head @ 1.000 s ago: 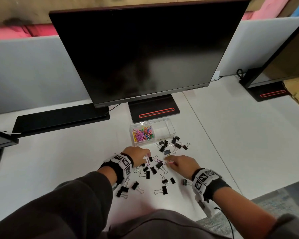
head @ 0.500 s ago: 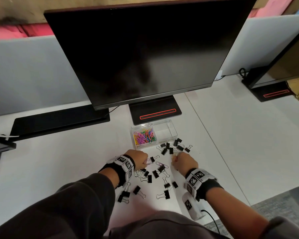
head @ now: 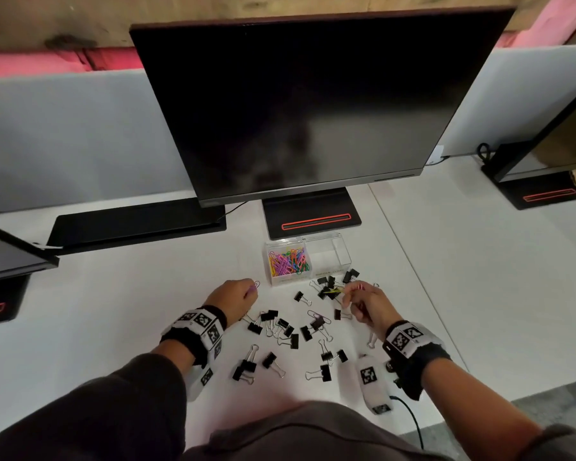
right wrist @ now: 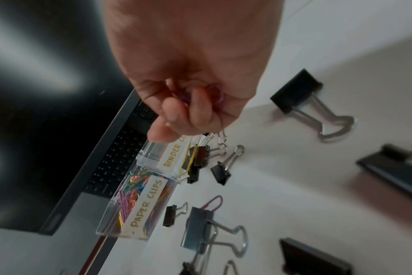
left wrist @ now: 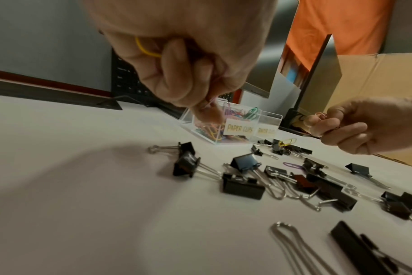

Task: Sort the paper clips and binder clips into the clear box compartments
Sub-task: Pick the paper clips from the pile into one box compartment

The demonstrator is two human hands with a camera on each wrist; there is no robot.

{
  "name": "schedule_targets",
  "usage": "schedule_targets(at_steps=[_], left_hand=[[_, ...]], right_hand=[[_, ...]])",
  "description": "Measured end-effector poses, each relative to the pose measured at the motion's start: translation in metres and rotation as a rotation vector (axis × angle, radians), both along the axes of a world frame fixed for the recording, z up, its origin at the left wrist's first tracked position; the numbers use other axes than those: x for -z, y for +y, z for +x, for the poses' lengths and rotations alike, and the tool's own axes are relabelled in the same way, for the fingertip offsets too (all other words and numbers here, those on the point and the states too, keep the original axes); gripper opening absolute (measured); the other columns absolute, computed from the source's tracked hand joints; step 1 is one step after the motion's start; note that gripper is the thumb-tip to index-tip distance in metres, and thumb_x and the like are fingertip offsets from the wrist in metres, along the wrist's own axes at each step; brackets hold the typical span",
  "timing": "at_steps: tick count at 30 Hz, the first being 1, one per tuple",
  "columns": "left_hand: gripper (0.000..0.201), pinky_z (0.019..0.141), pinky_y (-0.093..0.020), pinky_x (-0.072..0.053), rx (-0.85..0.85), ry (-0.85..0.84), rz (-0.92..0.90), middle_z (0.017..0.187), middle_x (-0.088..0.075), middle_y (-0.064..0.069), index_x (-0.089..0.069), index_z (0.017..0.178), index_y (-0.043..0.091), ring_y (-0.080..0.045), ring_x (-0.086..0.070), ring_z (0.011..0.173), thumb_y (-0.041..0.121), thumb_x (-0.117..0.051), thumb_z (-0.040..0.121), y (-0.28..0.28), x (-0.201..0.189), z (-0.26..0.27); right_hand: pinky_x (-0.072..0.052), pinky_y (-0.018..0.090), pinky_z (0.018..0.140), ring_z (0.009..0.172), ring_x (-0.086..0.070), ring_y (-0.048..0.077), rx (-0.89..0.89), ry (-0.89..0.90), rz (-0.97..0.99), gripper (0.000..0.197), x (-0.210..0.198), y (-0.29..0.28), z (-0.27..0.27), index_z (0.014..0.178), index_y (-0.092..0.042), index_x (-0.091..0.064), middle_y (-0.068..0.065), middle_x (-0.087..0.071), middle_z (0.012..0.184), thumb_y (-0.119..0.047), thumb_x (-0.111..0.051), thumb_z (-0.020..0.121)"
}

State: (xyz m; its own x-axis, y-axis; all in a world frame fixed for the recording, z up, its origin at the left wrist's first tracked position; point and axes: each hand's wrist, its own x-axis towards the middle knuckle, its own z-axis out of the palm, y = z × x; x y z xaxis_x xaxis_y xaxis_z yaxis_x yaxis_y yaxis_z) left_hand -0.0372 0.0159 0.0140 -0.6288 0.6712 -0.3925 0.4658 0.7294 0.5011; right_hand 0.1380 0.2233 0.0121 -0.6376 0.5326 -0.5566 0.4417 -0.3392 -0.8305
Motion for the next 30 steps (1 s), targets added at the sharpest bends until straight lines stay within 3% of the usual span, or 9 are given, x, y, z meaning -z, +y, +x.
schedule_targets(at_steps=[2,4,8,11,13,17,21,27,30], left_hand=[[0.026,0.085,-0.033,-0.048,-0.044,0.021,-0.025,0.104,-0.069,-0.014,-0.062,0.102,0.008,-0.032,-0.063,0.097,0.020,-0.040,0.096,-0.006,-0.002,0.000],[0.025,0.085,-0.031,-0.046,-0.053,0.012,-0.051,0.111,-0.067,-0.012,-0.058,0.108,0.011,-0.030,-0.061,0.102,0.019,-0.037,0.097,-0.012,-0.003,0.003],[0.033,0.076,-0.031,-0.041,0.009,-0.042,-0.125,0.103,-0.065,-0.018,-0.054,0.091,0.008,-0.031,-0.060,0.096,0.031,-0.032,0.100,-0.024,-0.003,0.018],[0.045,0.069,-0.028,-0.036,0.075,-0.051,-0.219,0.073,-0.054,-0.004,-0.043,0.064,0.018,-0.023,-0.053,0.079,0.050,-0.034,0.095,-0.023,-0.002,0.034],[0.049,0.072,-0.029,-0.040,0.133,-0.014,-0.262,0.068,-0.050,-0.002,-0.041,0.064,0.016,-0.026,-0.055,0.081,0.051,-0.030,0.096,-0.012,-0.006,0.043],[0.044,0.086,-0.035,-0.045,0.235,0.073,-0.279,0.102,-0.065,-0.017,-0.057,0.099,0.006,-0.031,-0.060,0.101,0.035,-0.024,0.101,0.013,-0.011,0.049],[0.032,0.083,-0.034,-0.044,0.247,0.025,-0.272,0.114,-0.065,-0.013,-0.042,0.128,0.016,-0.029,-0.061,0.093,0.016,-0.027,0.099,0.021,-0.013,0.039],[0.024,0.079,-0.030,-0.040,0.399,0.105,-0.292,0.113,-0.066,-0.011,-0.051,0.113,0.019,-0.024,-0.056,0.089,0.019,-0.031,0.098,0.037,-0.015,0.042],[0.026,0.089,-0.033,-0.043,0.474,0.114,-0.270,0.117,-0.064,-0.009,-0.054,0.114,0.018,-0.027,-0.059,0.105,0.029,-0.037,0.098,0.061,-0.010,0.051]], right_hand=[[-0.018,0.009,0.031,0.028,-0.032,0.005,-0.070,-0.059,0.029,0.034,0.002,-0.002,-0.003,0.060,-0.010,-0.051,0.008,-0.046,0.057,0.008,-0.030,0.079],[-0.024,0.015,0.032,0.036,-0.036,0.007,-0.177,-0.161,0.202,0.030,0.006,-0.004,-0.006,0.059,-0.013,-0.050,0.004,-0.043,0.056,0.001,-0.039,0.084],[-0.035,0.026,0.063,0.072,-0.054,0.024,-0.453,-0.328,0.763,0.008,0.013,-0.007,-0.011,0.084,-0.014,-0.053,0.006,-0.057,0.074,-0.019,-0.049,0.089],[-0.042,0.030,0.072,0.095,-0.062,0.027,-0.583,-0.404,0.945,0.028,0.011,-0.010,-0.020,0.113,-0.015,-0.055,0.011,-0.068,0.098,-0.032,-0.049,0.091],[-0.047,0.032,0.078,0.102,-0.062,0.028,-0.639,-0.401,1.014,0.036,0.009,-0.015,-0.031,0.118,-0.015,-0.053,0.010,-0.067,0.108,-0.039,-0.046,0.092],[-0.048,0.037,0.085,0.106,-0.061,0.029,-0.766,-0.439,1.060,0.036,0.011,-0.022,-0.050,0.117,-0.010,-0.051,0.011,-0.065,0.115,-0.036,-0.044,0.092],[-0.047,0.035,0.081,0.103,-0.062,0.031,-0.786,-0.453,1.071,0.027,0.014,-0.023,-0.052,0.115,-0.007,-0.049,0.015,-0.065,0.113,-0.019,-0.039,0.093],[-0.047,0.033,0.072,0.094,-0.064,0.031,-0.796,-0.481,1.130,0.028,0.010,-0.004,-0.029,0.109,-0.007,-0.053,0.013,-0.068,0.103,-0.023,-0.035,0.095],[-0.046,0.033,0.072,0.089,-0.063,0.030,-0.659,-0.433,1.020,0.024,0.005,0.006,-0.020,0.102,-0.008,-0.054,0.012,-0.066,0.094,-0.023,-0.038,0.094]])
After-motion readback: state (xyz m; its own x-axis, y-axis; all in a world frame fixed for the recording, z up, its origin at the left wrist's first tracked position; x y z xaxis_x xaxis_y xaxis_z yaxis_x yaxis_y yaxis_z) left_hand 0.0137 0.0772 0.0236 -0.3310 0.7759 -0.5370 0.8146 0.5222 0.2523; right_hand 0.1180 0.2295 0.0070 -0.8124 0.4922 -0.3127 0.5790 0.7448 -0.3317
